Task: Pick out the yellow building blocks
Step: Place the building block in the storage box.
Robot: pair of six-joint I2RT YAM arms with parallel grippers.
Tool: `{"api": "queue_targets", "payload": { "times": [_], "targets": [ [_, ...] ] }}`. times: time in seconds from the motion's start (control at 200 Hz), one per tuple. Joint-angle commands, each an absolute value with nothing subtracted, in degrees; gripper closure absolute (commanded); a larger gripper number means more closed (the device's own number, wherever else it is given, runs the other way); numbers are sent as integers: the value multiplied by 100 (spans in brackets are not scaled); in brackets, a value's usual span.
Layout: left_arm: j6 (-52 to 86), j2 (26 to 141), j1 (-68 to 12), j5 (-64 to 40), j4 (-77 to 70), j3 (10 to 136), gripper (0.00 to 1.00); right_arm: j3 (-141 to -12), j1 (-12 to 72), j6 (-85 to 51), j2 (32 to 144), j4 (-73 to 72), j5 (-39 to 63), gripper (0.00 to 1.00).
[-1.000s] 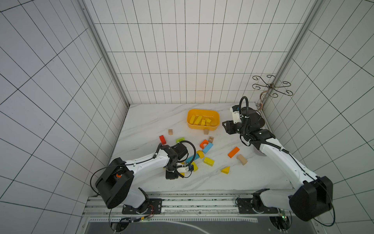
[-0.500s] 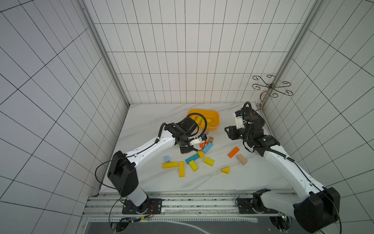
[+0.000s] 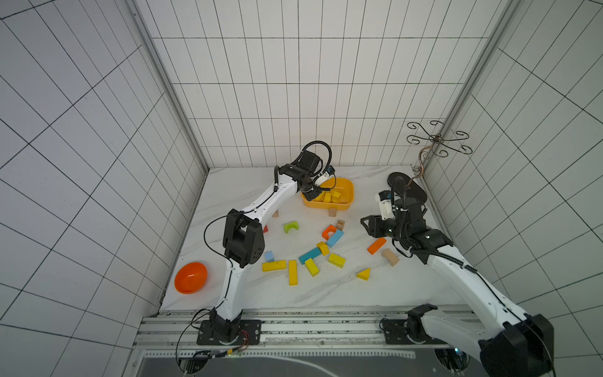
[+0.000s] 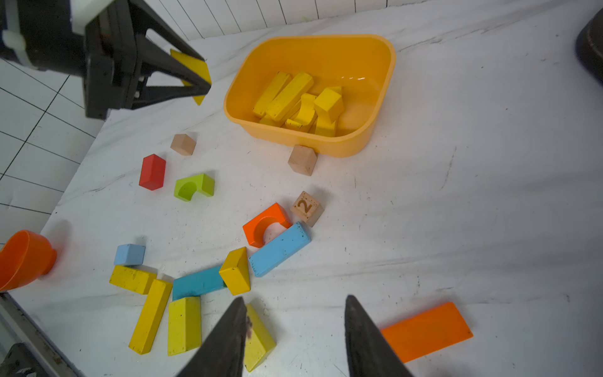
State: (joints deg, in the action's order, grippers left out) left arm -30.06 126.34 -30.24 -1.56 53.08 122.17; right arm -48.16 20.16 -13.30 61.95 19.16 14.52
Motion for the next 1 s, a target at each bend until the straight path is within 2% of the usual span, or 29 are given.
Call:
{"api": "queue_targets", "payload": {
  "times": [0.0, 0.175, 0.37, 0.595, 0.735, 0.83, 0.995],
  "targets": [
    [-2631, 12953, -2951, 85, 4587, 12384, 91, -4492, 2418, -1466, 6196, 1916, 1502, 51],
    [-2492, 13387, -2811, -222, 4103, 12361, 90, -4456, 3142, -1640, 6280, 1896, 1036, 51],
    [-2533, 13873, -2787, -129, 4000, 12661, 88, -4267, 3482, -1793, 6317, 1797, 986, 51],
    [-2671, 14269, -2785, -23, 4051, 12908, 81, -4236, 3809, -1755, 6522, 1639, 748, 51],
    [-2694, 14335, -2781, 0, 4043, 12908, 73, -4228, 3896, -1749, 6685, 1532, 699, 51],
    [-2690, 14314, -2781, 8, 4051, 12913, 59, -4219, 3926, -1719, 6799, 1444, 703, 51],
    [-2672, 14186, -2773, -2, 4034, 12945, 46, -4222, 3973, -1683, 6981, 1321, 686, 51]
  ]
}}
